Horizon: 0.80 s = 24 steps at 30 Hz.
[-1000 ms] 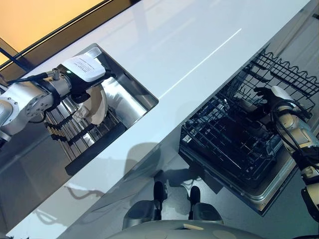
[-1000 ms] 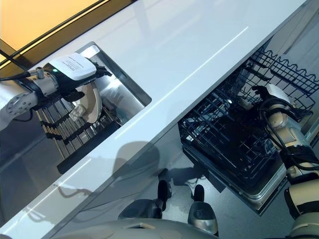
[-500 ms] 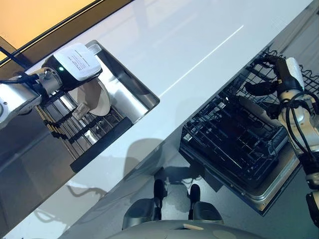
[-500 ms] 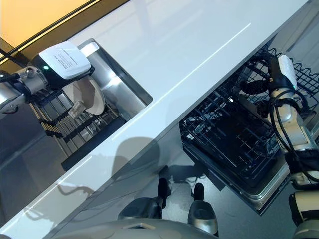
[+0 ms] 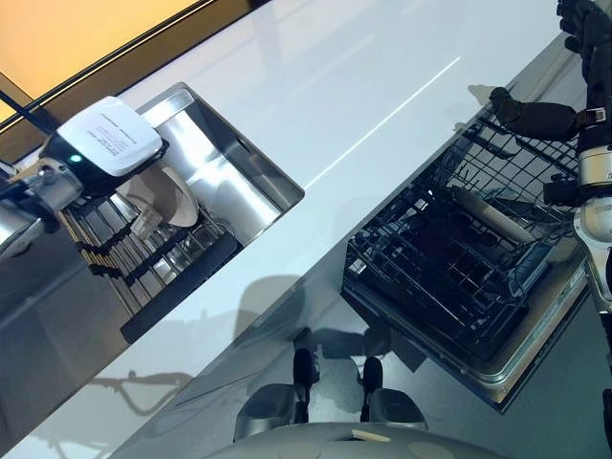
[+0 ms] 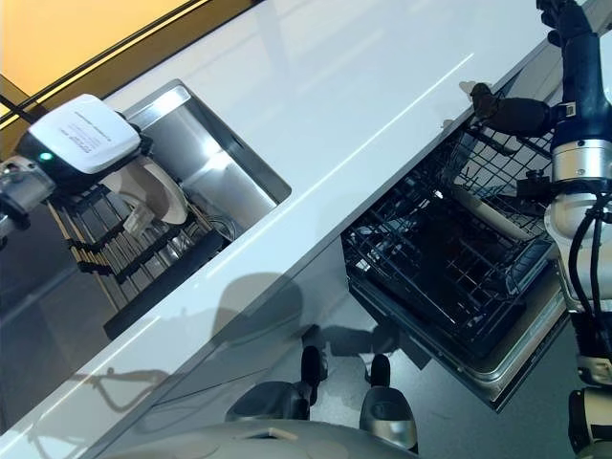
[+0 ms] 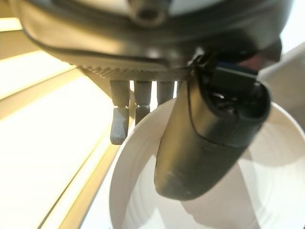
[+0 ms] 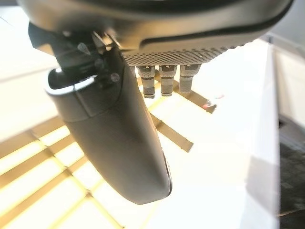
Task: Pick up plates and place into dishwasher.
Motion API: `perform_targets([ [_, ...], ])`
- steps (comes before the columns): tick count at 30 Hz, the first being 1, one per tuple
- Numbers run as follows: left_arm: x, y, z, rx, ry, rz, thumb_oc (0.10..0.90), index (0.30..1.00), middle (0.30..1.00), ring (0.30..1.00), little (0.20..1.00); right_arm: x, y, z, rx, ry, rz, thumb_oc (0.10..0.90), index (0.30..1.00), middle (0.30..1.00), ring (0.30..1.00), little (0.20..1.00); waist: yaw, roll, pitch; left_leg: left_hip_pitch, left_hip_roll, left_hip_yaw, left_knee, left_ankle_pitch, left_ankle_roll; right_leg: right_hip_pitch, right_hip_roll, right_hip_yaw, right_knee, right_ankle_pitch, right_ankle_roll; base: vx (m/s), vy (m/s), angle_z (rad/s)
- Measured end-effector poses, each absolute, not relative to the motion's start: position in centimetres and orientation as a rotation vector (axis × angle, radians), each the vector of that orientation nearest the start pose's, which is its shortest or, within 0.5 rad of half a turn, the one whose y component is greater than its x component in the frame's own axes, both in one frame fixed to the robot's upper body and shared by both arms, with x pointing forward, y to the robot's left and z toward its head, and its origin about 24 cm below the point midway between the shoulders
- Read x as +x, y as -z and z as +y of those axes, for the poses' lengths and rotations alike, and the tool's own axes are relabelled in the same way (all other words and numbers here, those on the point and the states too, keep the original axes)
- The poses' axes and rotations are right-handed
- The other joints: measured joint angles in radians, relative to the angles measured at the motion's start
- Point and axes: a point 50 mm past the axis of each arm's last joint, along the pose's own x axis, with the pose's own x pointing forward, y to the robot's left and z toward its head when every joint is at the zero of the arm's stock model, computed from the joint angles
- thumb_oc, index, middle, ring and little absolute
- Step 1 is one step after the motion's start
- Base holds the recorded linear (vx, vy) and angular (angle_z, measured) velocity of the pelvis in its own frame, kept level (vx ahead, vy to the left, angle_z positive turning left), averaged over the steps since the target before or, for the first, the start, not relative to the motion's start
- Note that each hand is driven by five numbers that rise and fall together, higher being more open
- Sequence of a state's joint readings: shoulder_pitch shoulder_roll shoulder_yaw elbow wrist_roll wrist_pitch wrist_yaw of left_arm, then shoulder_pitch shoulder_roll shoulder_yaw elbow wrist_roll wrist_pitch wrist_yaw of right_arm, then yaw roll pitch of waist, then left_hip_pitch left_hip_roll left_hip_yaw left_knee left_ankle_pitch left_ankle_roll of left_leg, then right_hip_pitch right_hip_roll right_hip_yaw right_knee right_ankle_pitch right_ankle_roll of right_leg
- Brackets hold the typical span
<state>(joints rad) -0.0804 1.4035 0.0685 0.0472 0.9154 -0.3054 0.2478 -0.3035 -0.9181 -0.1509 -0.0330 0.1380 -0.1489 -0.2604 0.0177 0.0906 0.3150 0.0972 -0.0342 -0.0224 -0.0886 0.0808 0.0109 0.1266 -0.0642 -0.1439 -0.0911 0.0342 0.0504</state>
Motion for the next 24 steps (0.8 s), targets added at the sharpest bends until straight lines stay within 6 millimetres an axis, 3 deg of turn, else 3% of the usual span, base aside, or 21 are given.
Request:
perform_targets([
  [9, 23.0, -22.9, 33.2, 1.995, -0.316, -0.622, 0.1, 0.3, 0.3, 0.3, 0.2, 25.4, -26.8, -27.7, -0.69, 0.27, -0.799, 0.8, 0.9, 0.9, 0.9, 0.9, 0.028, -0.037, -0.02, -0.001, 0.0, -0.002, 0.0, 0.0, 0.0, 0.0, 0.0, -0.002, 0.0, 0.0, 0.0, -0.03, 0.05, 0.01],
  [14, 22.4, -24.8, 32.7, 1.828, -0.543, -0.786, 0.1, 0.3, 0.3, 0.3, 0.2, 25.0, -26.9, -25.9, -0.663, 0.178, -0.857, 0.8, 0.9, 0.9, 0.9, 0.9, 0.035, -0.073, -0.045, -0.002, 0.0, -0.007, 0.0, 0.0, 0.0, 0.002, -0.001, -0.004, 0.0, 0.0, 0.0, -0.01, 0.053, 0.04],
  [17, 22.5, -27.2, 31.4, 1.697, -0.685, -0.957, 0.1, 0.3, 0.3, 0.3, 0.2, 25.2, -26.5, -25.1, -0.659, 0.118, -0.844, 0.8, 0.9, 0.9, 0.9, 0.9, 0.038, -0.089, -0.07, -0.003, -0.001, -0.009, 0.0, 0.0, 0.0, 0.003, -0.002, -0.005, 0.0, -0.001, 0.0, 0.01, 0.043, 0.02],
  [24, 22.6, -29.7, 29.1, 1.581, -0.745, -1.14, 0.1, 0.3, 0.3, 0.3, 0.2, 26.2, -24.5, -22.9, -0.679, -0.048, -0.766, 0.8, 0.9, 0.9, 0.9, 0.9, 0.021, -0.084, -0.131, -0.003, 0.0, -0.009, 0.0, 0.001, 0.0, 0.003, 0.0, -0.004, 0.0, -0.001, 0.0, 0.0, 0.0, 0.0],
])
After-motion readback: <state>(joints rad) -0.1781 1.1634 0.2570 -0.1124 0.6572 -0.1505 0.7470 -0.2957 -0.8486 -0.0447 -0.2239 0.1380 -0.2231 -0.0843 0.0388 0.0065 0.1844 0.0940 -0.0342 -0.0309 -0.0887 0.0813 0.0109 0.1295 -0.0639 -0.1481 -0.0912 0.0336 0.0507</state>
